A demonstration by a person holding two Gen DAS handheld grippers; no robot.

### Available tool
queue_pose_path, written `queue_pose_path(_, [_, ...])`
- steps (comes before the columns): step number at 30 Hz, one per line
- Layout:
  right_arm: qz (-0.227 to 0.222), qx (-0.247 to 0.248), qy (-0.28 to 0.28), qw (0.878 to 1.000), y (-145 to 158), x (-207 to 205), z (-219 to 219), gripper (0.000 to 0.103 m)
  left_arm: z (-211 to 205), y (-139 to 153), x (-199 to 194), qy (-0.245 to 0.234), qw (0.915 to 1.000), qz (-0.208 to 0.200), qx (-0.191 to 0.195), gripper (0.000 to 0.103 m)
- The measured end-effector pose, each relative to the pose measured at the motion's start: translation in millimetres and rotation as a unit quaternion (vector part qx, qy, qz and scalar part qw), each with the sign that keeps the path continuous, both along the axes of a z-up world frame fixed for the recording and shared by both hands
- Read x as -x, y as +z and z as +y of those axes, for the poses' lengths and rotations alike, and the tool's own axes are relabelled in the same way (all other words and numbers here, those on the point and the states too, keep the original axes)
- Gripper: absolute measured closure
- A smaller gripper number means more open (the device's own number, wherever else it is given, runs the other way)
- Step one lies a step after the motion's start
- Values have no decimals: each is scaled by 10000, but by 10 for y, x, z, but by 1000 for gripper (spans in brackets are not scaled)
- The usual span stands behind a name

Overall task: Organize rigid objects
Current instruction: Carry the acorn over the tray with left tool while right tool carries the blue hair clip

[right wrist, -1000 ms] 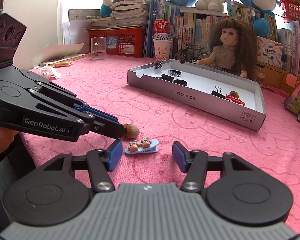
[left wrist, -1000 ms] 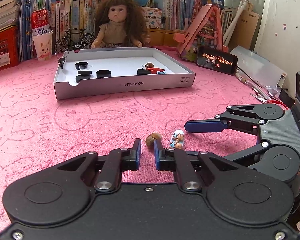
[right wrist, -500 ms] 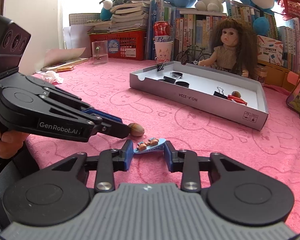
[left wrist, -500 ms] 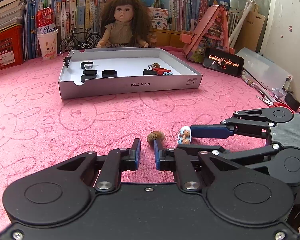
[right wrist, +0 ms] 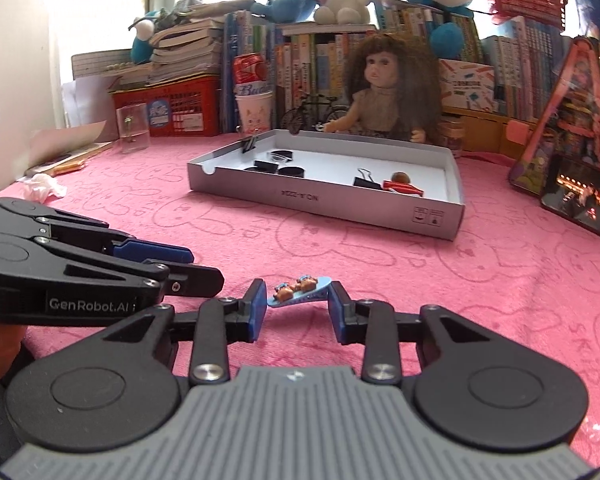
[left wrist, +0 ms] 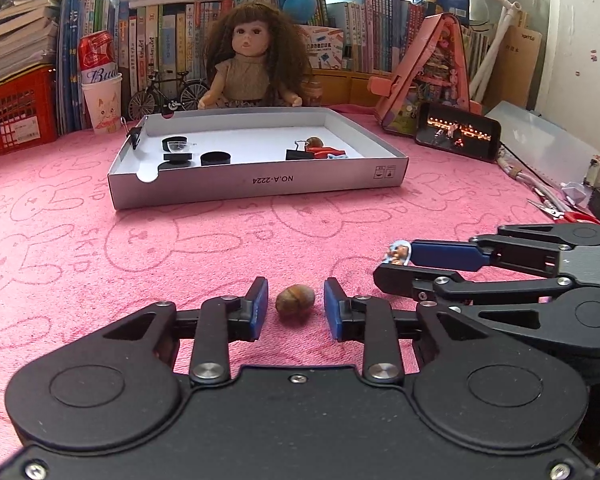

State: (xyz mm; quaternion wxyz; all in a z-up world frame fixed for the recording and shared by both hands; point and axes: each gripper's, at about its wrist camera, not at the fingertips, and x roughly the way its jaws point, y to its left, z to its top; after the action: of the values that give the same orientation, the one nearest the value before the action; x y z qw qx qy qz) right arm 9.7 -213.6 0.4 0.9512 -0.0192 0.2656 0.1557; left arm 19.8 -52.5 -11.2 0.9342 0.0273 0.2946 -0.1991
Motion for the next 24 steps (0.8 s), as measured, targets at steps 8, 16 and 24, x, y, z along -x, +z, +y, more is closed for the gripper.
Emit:
queue_pose_path(8, [-11, -70, -171, 9998, -27, 20, -26, 64, -69, -43, 70, 10, 9996, -218, -188, 84])
queue_pose_path(16, [-59, -150, -512, 9986, 7, -31, -51, 65, -10, 58, 12, 13, 9994, -333, -113, 84])
queue_pose_path(24, [-66, -218, -898, 9957, 87, -181, -72, 65, 12, 198, -208, 268, 9987, -426, -119, 84])
